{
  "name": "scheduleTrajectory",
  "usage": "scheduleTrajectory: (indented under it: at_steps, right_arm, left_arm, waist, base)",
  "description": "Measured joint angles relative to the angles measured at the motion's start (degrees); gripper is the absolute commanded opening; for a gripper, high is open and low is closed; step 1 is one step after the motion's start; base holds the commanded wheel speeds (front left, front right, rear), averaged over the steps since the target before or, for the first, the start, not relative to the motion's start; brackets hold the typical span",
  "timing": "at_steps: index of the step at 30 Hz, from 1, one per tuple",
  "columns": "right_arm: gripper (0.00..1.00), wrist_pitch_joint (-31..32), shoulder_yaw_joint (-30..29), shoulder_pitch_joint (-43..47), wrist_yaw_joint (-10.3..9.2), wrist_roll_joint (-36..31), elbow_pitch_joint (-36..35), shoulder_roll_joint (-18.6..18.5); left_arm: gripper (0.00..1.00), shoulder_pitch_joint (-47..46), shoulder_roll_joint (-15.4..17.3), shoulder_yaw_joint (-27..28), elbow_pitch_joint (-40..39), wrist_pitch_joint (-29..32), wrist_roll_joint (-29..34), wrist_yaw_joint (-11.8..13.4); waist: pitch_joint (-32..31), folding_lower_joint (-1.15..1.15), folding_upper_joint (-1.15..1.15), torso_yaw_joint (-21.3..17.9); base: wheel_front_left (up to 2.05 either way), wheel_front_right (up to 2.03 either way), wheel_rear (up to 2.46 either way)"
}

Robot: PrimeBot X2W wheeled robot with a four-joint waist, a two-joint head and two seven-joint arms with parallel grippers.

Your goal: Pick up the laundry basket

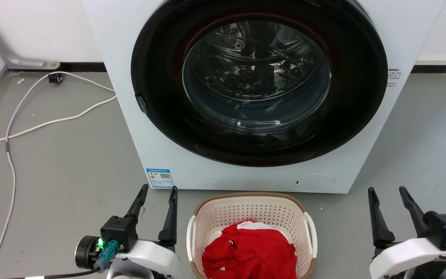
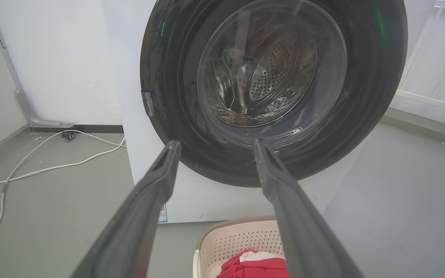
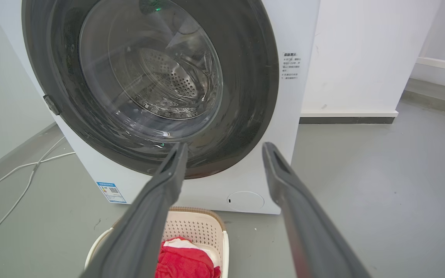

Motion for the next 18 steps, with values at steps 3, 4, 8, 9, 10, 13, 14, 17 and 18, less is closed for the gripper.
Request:
scheduleTrajectory:
  at_steps: [3, 4, 8, 9, 10, 13, 14, 17, 18]
  right_arm:
    - [1.0, -0.31, -0.07, 0.07, 0.07, -0.54, 0.01, 0.0]
    - [1.0, -0.37, -0.07, 0.13, 0.08, -0.82, 0.02, 0.0]
    - [1.0, -0.81, -0.09, 0.47, 0.08, -2.03, 0.05, 0.0]
    - [1.0, -0.88, -0.07, 0.47, 0.08, -2.11, 0.08, 0.0]
    - [1.0, -1.02, -0.08, 0.47, 0.08, -2.29, 0.11, 0.0]
    - [1.0, -1.37, -0.05, 0.48, 0.08, -2.85, 0.22, 0.0]
    - [1.0, -1.41, -0.05, 0.48, 0.08, -3.21, 0.3, 0.0]
    - [1.0, -1.85, -0.12, 0.48, 0.08, -3.82, 0.51, 0.0]
    - [1.0, -1.9, -0.09, 0.47, 0.08, -3.98, 0.64, 0.0]
  left_arm:
    - [1.0, 0.0, -0.04, -0.08, 0.04, -0.25, 0.98, -0.04]
    - [1.0, 0.0, -0.07, -0.1, 0.04, -0.31, 1.23, -0.05]
    - [1.0, 0.0, -0.18, -0.12, 0.05, -0.81, 2.03, -0.11]
    - [1.0, 0.0, -0.2, -0.13, 0.07, -0.84, 2.24, -0.15]
    - [1.0, 0.0, -0.22, -0.13, 0.11, -1.01, 2.53, -0.19]
    - [1.0, 0.01, -0.25, -0.23, 0.46, -1.31, 3.48, -0.37]
    - [1.0, 0.01, -0.27, -0.27, 0.49, -1.43, 3.64, -0.44]
    - [1.0, 0.01, -0.34, -0.33, 0.76, -1.59, 4.52, -0.56]
    - [1.0, 0.01, -0.36, -0.3, 0.86, -1.62, 4.55, -0.56]
  waist:
    - [-0.04, 0.0, 0.0, 0.05]
    - [-0.05, 0.0, 0.0, 0.06]
    - [-0.09, 0.0, 0.0, 0.11]
    - [-0.1, 0.0, 0.0, 0.12]
    - [-0.12, 0.0, 0.0, 0.12]
    - [-0.14, 0.0, 0.0, 0.11]
    - [-0.14, 0.0, 0.0, 0.11]
    - [-0.12, 0.0, 0.0, 0.15]
    - [-0.13, 0.0, 0.0, 0.16]
  base:
    - [0.0, 0.0, 0.0]
    - [0.0, 0.0, 0.0]
    - [0.0, 0.0, 0.0]
    - [0.0, 0.0, 0.0]
    - [0.0, 0.0, 0.0]
    - [0.0, 0.0, 0.0]
    - [0.0, 0.0, 0.0]
    - [0.0, 0.0, 0.0]
    - [0.0, 0.0, 0.0]
